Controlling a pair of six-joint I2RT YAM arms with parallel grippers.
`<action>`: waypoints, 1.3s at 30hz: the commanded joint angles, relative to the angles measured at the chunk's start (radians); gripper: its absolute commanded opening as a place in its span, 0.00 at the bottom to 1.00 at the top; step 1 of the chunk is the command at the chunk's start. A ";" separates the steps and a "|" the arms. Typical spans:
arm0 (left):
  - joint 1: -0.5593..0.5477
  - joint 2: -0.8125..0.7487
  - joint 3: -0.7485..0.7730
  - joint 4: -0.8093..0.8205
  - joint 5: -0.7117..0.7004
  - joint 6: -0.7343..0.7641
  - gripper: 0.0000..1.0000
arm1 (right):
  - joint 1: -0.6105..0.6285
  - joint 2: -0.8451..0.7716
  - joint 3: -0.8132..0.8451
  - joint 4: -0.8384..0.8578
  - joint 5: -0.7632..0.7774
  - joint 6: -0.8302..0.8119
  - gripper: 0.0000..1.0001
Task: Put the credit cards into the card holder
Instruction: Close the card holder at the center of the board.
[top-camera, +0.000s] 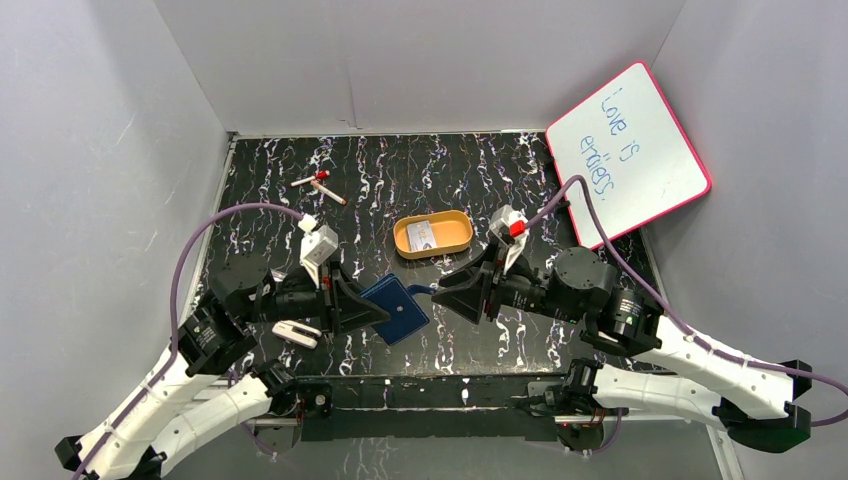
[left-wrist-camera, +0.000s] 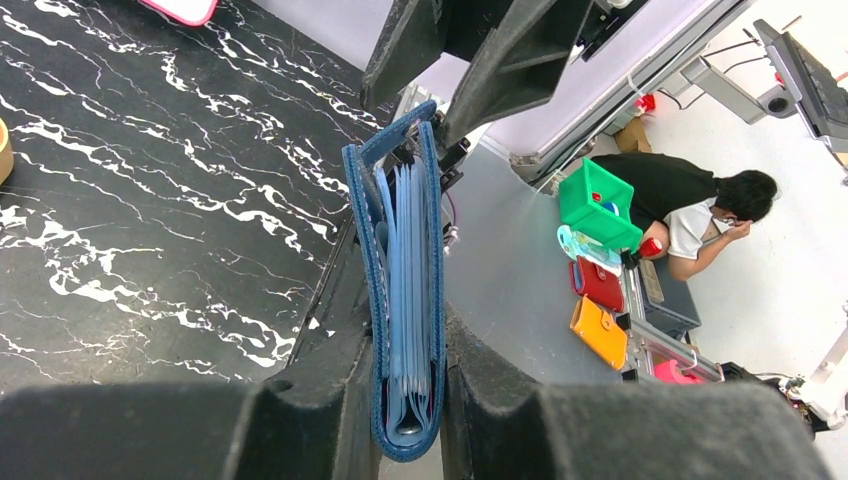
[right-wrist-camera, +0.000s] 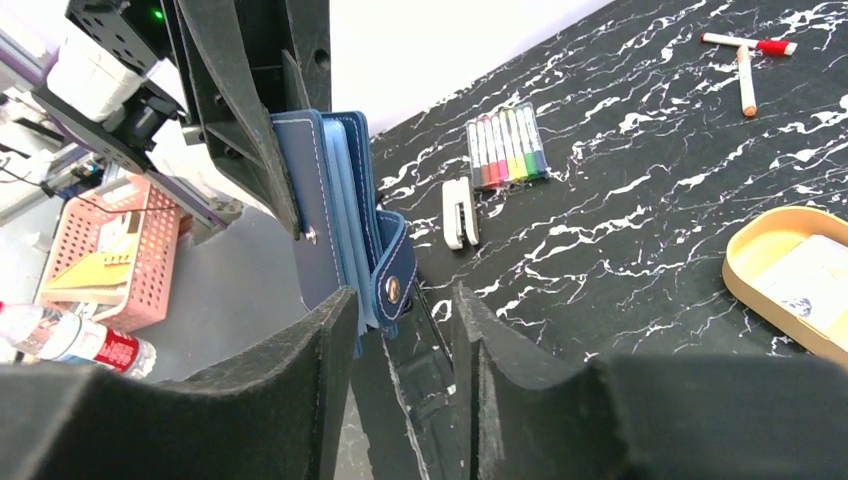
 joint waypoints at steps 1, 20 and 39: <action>0.001 -0.024 0.013 0.033 0.038 0.004 0.00 | -0.002 -0.007 0.009 0.101 -0.001 0.023 0.45; 0.001 -0.051 0.013 0.021 0.033 0.012 0.00 | -0.002 0.015 0.023 0.121 -0.044 0.030 0.19; 0.001 -0.056 0.021 -0.001 0.020 0.023 0.00 | -0.002 -0.012 0.022 0.129 -0.039 0.036 0.19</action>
